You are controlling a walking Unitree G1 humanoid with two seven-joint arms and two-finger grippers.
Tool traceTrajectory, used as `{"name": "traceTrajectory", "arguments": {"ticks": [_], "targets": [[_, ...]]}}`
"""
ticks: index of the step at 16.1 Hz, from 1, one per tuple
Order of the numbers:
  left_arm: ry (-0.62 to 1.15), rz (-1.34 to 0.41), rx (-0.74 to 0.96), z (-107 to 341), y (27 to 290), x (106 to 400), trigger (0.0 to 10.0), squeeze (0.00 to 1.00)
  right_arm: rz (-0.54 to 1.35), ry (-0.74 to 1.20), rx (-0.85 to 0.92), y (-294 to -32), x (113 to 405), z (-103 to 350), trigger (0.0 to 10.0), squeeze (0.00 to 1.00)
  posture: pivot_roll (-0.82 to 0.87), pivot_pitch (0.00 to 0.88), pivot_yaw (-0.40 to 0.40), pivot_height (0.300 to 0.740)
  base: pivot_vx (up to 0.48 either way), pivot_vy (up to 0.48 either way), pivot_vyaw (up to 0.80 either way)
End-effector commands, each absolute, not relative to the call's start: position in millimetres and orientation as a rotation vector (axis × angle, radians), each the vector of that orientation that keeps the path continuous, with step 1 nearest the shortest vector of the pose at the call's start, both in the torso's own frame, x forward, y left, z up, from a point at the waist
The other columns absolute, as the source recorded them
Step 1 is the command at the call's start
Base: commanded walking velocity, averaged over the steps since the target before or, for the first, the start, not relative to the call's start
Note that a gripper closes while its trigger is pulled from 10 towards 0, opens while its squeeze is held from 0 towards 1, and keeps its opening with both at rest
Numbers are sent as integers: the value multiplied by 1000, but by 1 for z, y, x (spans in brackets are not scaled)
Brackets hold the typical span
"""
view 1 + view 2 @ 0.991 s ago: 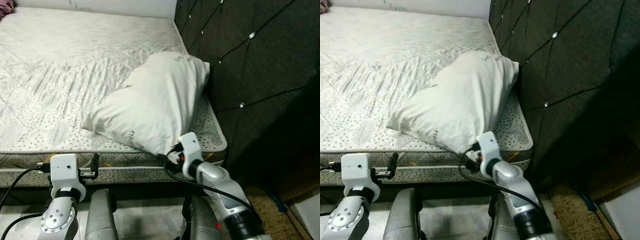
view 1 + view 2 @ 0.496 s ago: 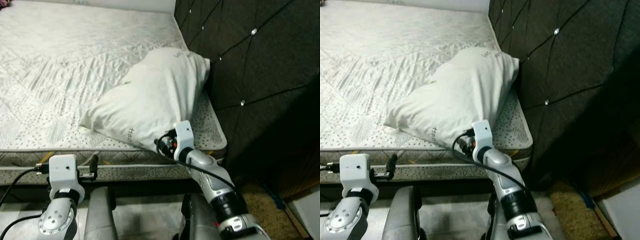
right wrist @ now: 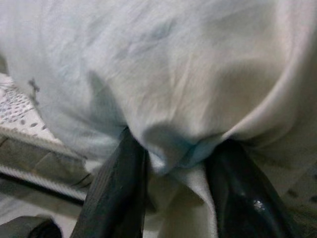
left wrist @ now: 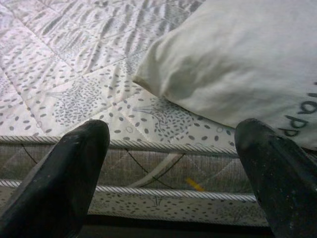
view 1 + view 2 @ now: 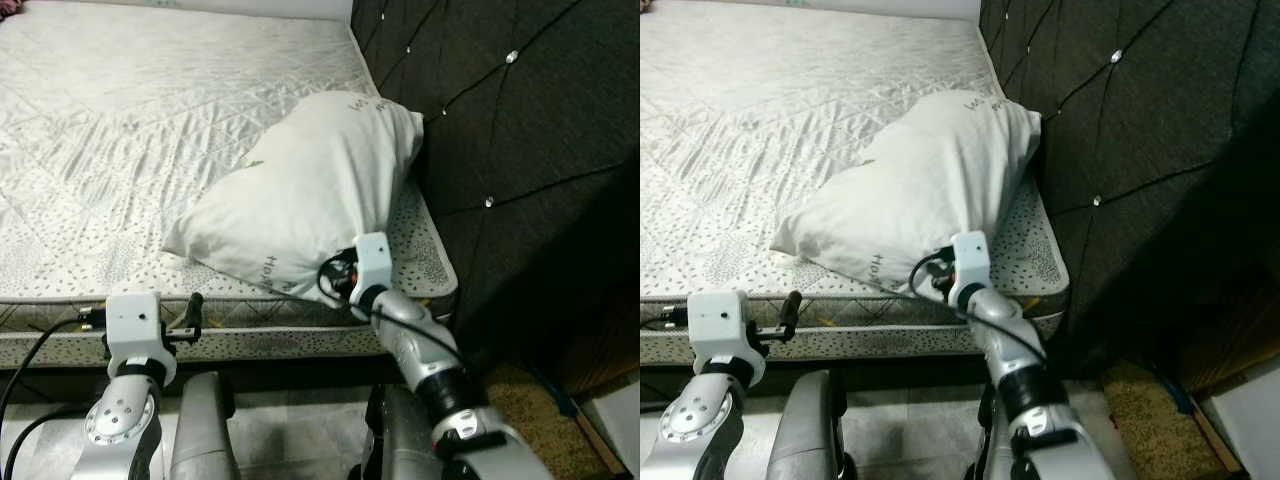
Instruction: Clean up the room
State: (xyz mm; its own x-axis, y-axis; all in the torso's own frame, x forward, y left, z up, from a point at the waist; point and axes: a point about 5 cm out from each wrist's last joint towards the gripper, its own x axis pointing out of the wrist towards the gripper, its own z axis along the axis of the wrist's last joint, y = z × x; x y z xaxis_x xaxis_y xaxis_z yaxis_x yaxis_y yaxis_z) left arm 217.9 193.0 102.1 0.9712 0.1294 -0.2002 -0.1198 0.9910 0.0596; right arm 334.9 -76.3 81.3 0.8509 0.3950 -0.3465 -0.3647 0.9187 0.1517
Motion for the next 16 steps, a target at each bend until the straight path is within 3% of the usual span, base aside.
{"name": "traceTrajectory", "arguments": {"ticks": [1,7,12,14,16], "targets": [[212,126,46,99,191,219,10000,0,346,327,69,-91,346,92,0,0,67,40,-84,564,0,0,0],[172,131,20,99,184,233,10000,0,137,112,-132,-164,398,165,0,0,45,0,-106,564,0,0,0],[142,127,15,99,180,245,10000,0,-164,2,-189,-251,404,223,0,0,24,0,-106,564,0,0,0],[143,127,17,97,180,245,10000,0,-179,44,-186,-264,398,210,0,0,21,0,-107,564,0,0,0],[141,127,18,97,180,245,10000,0,-148,77,-192,-261,393,192,0,0,22,0,-106,564,0,0,0]]}}
